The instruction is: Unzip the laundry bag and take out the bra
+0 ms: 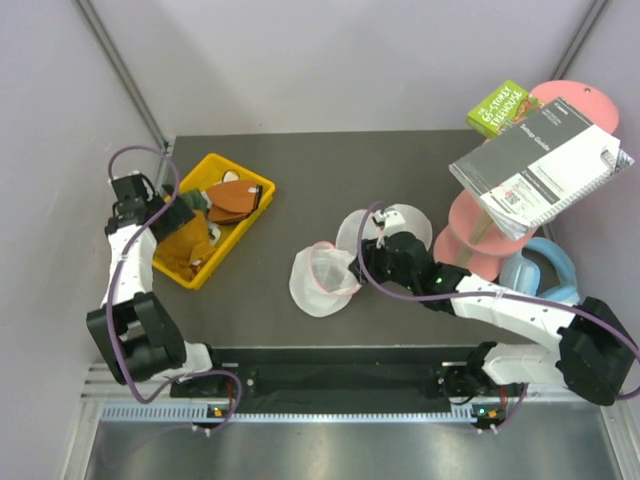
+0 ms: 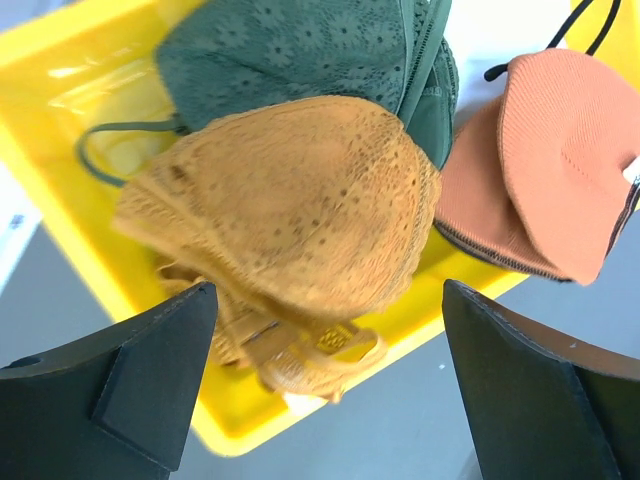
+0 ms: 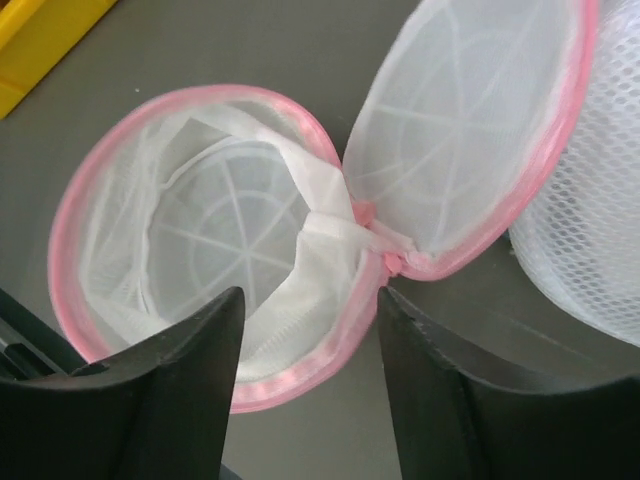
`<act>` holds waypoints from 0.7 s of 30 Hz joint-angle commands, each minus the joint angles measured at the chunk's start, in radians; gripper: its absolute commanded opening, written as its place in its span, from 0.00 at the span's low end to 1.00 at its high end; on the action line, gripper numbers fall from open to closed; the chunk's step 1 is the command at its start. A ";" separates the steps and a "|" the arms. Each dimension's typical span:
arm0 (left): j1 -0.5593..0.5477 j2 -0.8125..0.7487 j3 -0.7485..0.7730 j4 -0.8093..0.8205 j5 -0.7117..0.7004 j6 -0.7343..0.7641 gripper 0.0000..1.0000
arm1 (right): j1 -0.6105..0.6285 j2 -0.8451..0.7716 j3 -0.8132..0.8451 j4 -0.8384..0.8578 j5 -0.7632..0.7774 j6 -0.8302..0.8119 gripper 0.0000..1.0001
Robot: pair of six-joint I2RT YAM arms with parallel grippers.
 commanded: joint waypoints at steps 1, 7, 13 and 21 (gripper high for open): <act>0.004 -0.096 0.057 -0.070 -0.068 0.064 0.99 | 0.007 -0.069 0.089 -0.105 0.057 -0.048 0.61; -0.010 -0.168 0.084 -0.065 -0.063 0.054 0.99 | 0.006 -0.138 0.129 -0.178 0.112 -0.071 0.73; -0.231 -0.199 0.121 -0.079 -0.173 0.053 0.99 | -0.071 -0.073 0.134 -0.146 0.111 -0.046 0.73; -0.550 -0.226 0.023 -0.015 -0.016 -0.093 0.99 | -0.160 0.089 0.146 0.042 0.030 -0.071 0.70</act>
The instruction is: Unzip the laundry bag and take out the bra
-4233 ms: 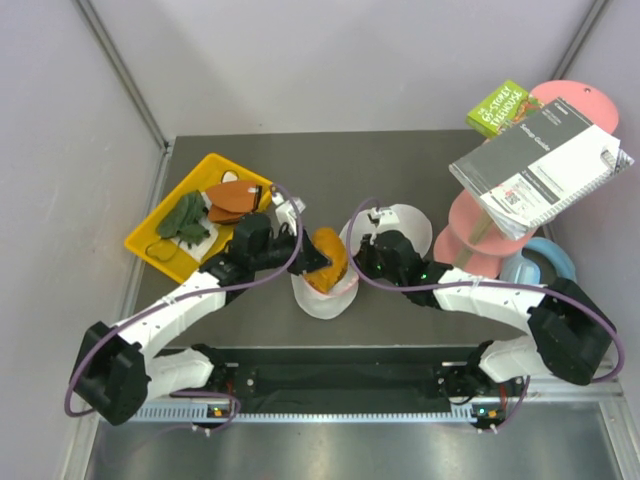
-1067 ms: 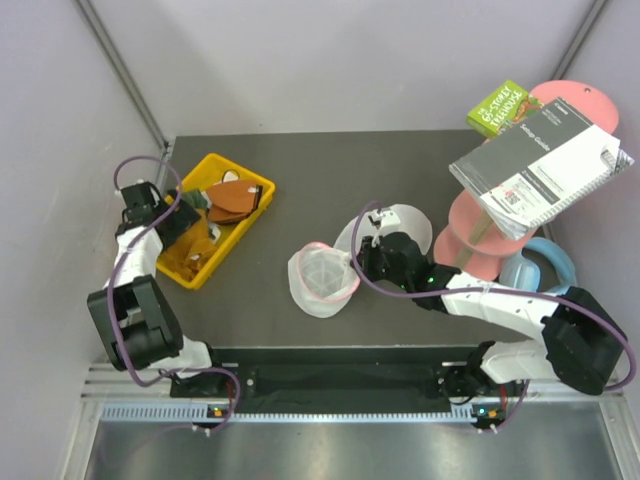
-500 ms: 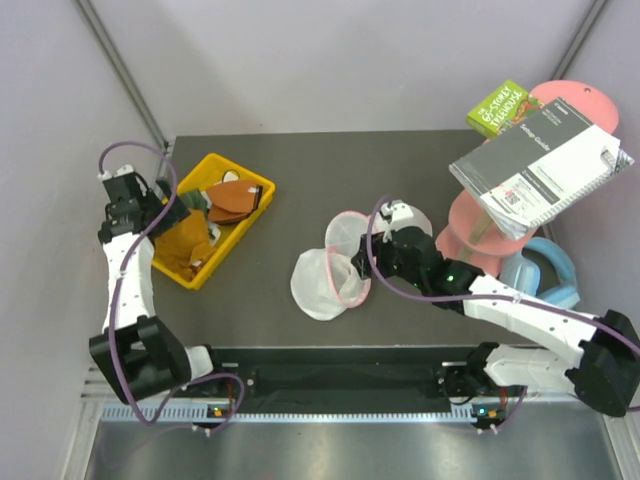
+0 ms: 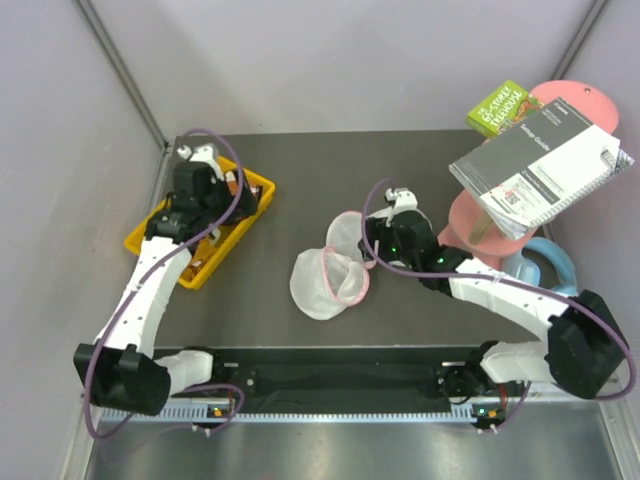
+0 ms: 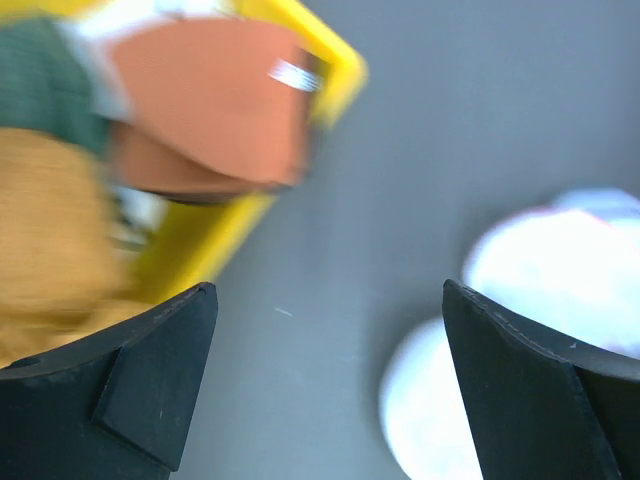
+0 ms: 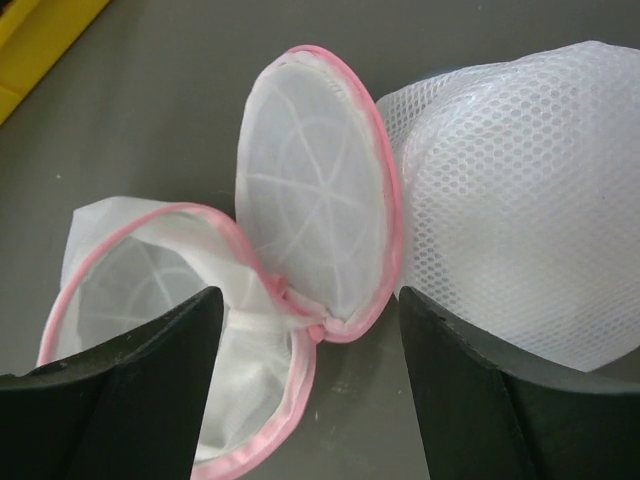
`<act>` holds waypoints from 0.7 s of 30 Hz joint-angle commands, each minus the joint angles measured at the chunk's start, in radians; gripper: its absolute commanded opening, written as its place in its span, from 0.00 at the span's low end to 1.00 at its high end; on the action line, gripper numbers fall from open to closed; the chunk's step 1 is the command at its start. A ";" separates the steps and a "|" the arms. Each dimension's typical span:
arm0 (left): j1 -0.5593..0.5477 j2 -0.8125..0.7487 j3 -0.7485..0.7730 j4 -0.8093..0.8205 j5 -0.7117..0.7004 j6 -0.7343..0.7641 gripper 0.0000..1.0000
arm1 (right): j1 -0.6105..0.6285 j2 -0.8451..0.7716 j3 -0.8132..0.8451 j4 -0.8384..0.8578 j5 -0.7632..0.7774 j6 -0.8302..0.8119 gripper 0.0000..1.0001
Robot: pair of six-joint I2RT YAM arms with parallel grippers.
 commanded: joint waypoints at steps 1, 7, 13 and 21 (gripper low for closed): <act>-0.096 -0.049 -0.082 0.055 0.100 -0.100 0.99 | -0.047 0.074 0.046 0.142 -0.030 -0.025 0.70; -0.174 -0.066 -0.240 0.116 0.179 -0.171 0.99 | -0.081 0.160 0.068 0.179 -0.057 -0.058 0.63; -0.194 -0.100 -0.401 0.144 0.190 -0.203 0.99 | -0.084 0.200 0.069 0.202 -0.090 -0.062 0.48; -0.204 -0.105 -0.530 0.205 0.269 -0.249 0.99 | -0.084 0.250 0.089 0.182 -0.068 -0.084 0.22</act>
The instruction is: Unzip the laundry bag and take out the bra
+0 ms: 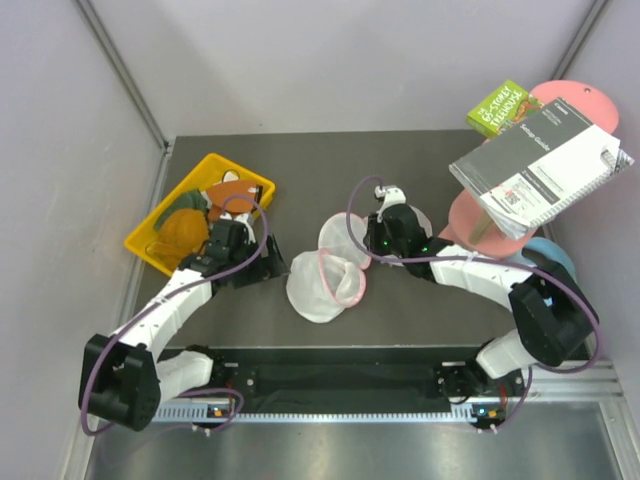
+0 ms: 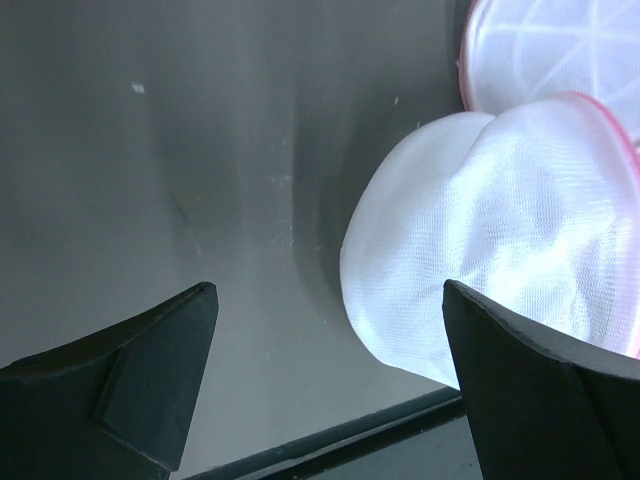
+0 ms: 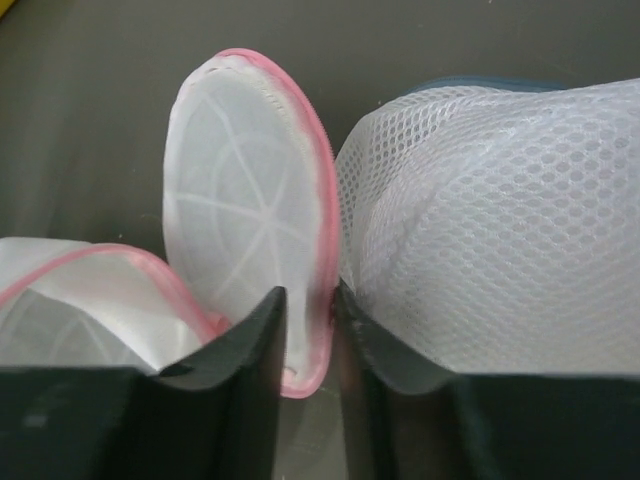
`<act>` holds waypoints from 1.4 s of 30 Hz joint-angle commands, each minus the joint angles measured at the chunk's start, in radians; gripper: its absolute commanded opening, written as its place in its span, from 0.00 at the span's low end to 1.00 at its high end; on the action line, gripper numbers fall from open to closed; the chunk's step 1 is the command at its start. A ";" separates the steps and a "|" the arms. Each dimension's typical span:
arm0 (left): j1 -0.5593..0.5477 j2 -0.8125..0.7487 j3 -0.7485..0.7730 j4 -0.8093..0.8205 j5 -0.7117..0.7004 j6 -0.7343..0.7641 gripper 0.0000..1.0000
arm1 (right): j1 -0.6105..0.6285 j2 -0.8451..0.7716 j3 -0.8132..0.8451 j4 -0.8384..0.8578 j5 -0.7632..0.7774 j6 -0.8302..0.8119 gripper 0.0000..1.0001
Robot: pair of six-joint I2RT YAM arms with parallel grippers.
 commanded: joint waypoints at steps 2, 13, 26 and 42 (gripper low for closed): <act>-0.015 -0.034 -0.080 0.111 0.074 -0.060 0.99 | -0.011 0.034 0.069 0.032 0.011 -0.031 0.10; -0.026 -0.046 -0.169 0.154 0.054 -0.092 0.99 | -0.005 -0.020 0.100 0.020 0.037 -0.097 0.00; -0.026 0.098 -0.190 0.419 0.105 -0.174 0.99 | 0.149 -0.227 0.032 0.086 0.277 -0.290 0.00; -0.032 0.236 -0.164 0.602 0.117 -0.253 0.83 | 0.498 -0.276 -0.051 0.067 0.428 -0.470 0.00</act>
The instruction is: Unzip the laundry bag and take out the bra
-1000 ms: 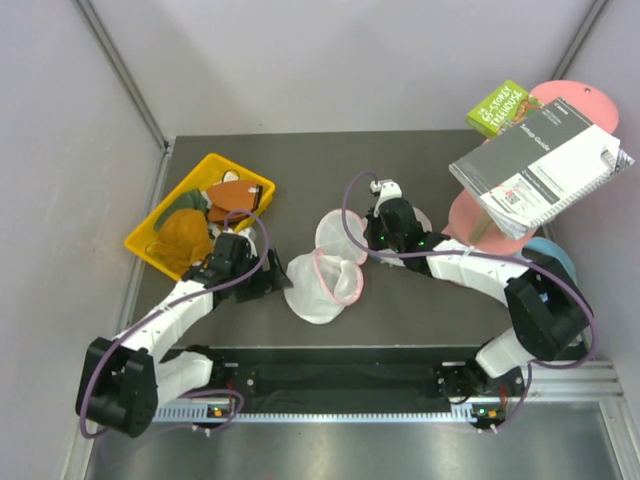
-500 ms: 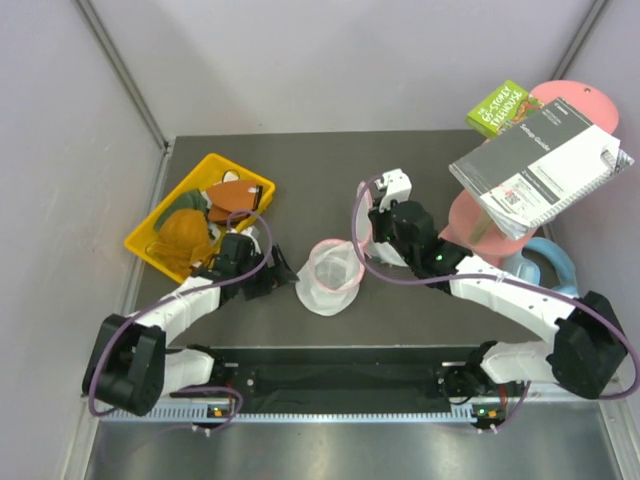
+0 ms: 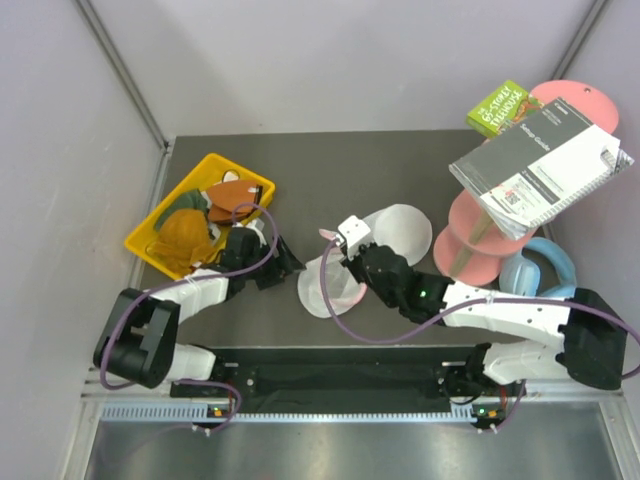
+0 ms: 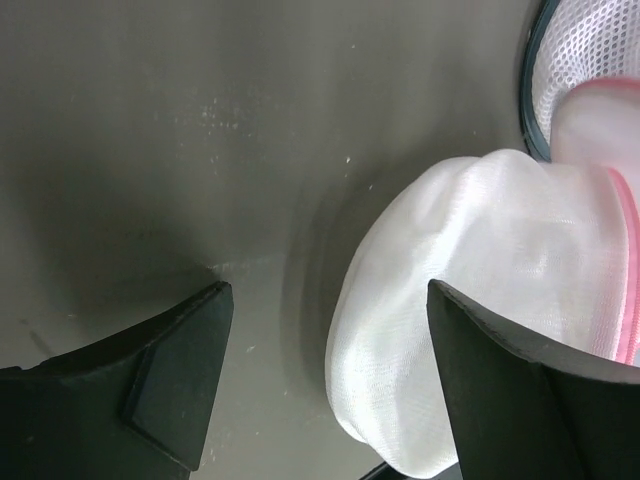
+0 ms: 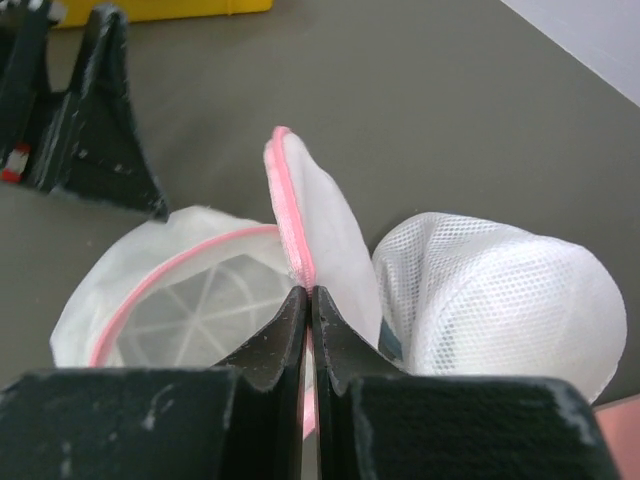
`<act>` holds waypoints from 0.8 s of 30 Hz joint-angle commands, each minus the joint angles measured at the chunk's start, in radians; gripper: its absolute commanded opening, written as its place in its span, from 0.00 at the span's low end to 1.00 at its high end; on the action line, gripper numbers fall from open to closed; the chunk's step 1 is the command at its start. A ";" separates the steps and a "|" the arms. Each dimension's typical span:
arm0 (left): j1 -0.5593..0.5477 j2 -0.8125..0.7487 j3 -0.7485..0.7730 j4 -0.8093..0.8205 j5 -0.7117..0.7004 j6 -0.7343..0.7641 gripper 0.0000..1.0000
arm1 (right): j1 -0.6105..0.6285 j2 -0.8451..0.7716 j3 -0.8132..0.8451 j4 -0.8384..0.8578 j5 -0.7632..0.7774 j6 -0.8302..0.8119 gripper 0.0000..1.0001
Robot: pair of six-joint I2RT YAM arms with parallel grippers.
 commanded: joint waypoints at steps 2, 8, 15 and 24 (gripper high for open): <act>-0.006 0.016 0.023 0.079 -0.019 -0.025 0.80 | 0.107 -0.063 -0.030 -0.005 0.052 -0.035 0.00; -0.007 0.043 0.026 0.104 -0.010 -0.035 0.79 | 0.229 -0.065 -0.070 0.010 0.072 -0.040 0.00; -0.009 0.037 0.021 0.105 -0.019 -0.041 0.78 | 0.295 0.032 -0.070 0.022 -0.052 0.019 0.00; -0.007 0.022 0.070 0.043 -0.042 -0.002 0.79 | 0.302 0.230 -0.035 -0.004 -0.290 0.085 0.00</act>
